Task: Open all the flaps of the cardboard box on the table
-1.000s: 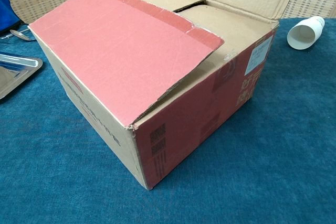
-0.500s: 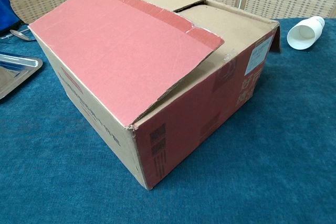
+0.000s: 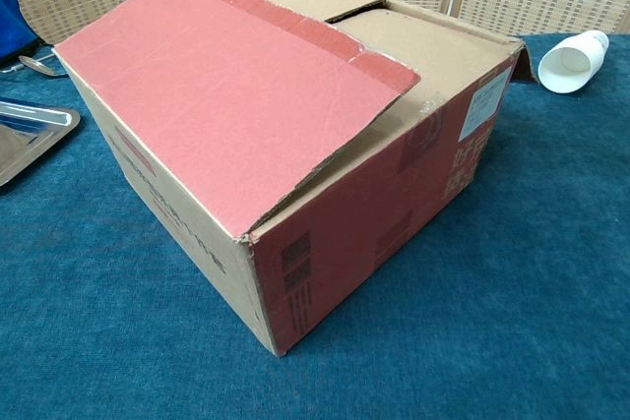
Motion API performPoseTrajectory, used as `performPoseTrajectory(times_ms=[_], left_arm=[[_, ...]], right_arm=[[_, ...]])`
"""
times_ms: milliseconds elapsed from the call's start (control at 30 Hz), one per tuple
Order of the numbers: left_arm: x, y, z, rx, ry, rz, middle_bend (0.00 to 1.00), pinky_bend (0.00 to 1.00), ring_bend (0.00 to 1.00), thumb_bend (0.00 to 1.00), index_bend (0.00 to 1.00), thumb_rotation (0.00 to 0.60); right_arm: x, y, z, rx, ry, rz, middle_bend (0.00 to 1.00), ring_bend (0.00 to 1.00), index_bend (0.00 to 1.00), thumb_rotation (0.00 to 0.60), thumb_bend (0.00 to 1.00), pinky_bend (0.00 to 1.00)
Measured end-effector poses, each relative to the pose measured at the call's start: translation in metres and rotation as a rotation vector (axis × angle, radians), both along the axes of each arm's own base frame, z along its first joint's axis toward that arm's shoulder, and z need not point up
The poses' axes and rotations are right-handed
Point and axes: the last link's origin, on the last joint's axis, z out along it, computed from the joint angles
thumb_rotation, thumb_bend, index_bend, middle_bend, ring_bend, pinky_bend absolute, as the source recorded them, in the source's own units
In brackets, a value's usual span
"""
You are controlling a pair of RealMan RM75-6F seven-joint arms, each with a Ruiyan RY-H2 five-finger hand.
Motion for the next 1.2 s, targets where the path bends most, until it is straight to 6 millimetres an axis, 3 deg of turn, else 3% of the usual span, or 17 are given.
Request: performPoseTrajectory(times_ms=[367, 600, 867, 1033, 1200], left_arm=[[0.005, 0.002, 0.013, -0.011, -0.037, -0.031, 0.00, 0.00, 0.00, 0.09, 0.00, 0.600], [0.019, 0.018, 0.029, -0.050, -0.071, -0.106, 0.00, 0.00, 0.00, 0.09, 0.01, 0.600], [0.055, 0.050, 0.048, -0.109, -0.080, -0.206, 0.00, 0.00, 0.00, 0.06, 0.03, 0.600], [0.085, 0.073, 0.049, -0.179, -0.118, -0.246, 0.00, 0.00, 0.00, 0.03, 0.05, 0.600], [0.116, 0.099, 0.050, -0.252, -0.162, -0.278, 0.00, 0.00, 0.00, 0.00, 0.14, 0.600]], right_arm=[[-0.047, 0.058, 0.025, 0.087, -0.098, -0.073, 0.00, 0.00, 0.00, 0.600, 0.00, 0.00], [-0.081, 0.106, 0.038, 0.154, -0.108, -0.155, 0.00, 0.00, 0.00, 0.600, 0.00, 0.00], [-0.097, 0.138, 0.047, 0.141, -0.132, -0.193, 0.00, 0.00, 0.00, 0.600, 0.00, 0.00], [-0.103, 0.148, 0.051, 0.128, -0.157, -0.198, 0.00, 0.00, 0.00, 0.600, 0.00, 0.00], [-0.106, 0.154, 0.054, 0.115, -0.170, -0.191, 0.00, 0.00, 0.00, 0.600, 0.00, 0.00]])
